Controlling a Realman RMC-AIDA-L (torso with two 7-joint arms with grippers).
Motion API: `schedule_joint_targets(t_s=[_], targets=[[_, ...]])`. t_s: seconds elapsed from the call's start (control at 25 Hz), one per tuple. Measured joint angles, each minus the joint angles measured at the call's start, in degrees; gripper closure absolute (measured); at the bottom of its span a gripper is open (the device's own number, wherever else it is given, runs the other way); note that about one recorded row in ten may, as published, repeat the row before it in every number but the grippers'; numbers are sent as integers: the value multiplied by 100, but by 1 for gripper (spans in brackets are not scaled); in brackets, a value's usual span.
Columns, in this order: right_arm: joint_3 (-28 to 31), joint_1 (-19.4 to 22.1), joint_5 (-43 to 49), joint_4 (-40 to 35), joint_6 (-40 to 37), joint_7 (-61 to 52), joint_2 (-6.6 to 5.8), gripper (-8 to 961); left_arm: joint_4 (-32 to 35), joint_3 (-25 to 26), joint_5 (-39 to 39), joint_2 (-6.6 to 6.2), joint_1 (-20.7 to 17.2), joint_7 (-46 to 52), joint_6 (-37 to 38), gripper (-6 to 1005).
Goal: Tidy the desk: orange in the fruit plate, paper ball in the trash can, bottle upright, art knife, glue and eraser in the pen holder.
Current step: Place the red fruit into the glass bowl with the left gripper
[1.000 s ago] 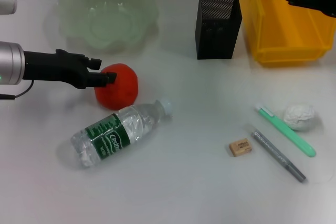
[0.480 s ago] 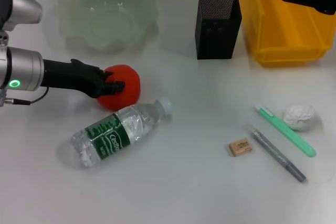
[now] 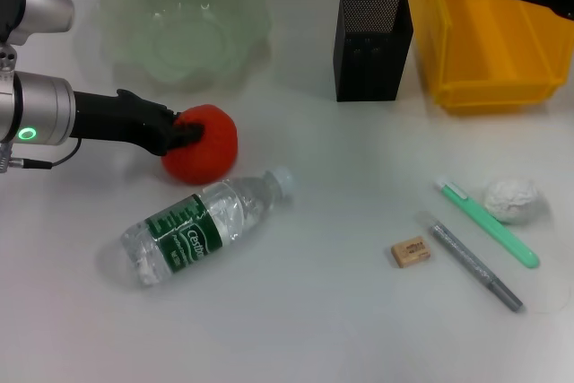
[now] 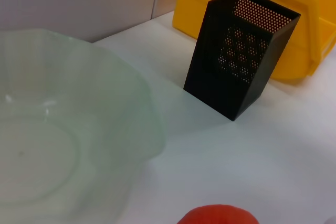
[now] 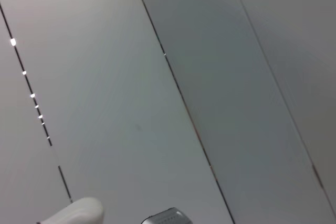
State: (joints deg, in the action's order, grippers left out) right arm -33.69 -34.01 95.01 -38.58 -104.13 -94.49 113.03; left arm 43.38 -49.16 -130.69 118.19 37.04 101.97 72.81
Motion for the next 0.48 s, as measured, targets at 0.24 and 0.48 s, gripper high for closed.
schedule_joint_targets(t_s=[0.24, 0.48], targets=[[193, 53, 0, 0, 0, 11, 7, 264, 7, 10, 12, 1, 32, -1, 155, 818], [713, 162, 0, 166, -20, 13, 20, 263, 485, 291, 1099, -127, -24, -295, 879, 827]])
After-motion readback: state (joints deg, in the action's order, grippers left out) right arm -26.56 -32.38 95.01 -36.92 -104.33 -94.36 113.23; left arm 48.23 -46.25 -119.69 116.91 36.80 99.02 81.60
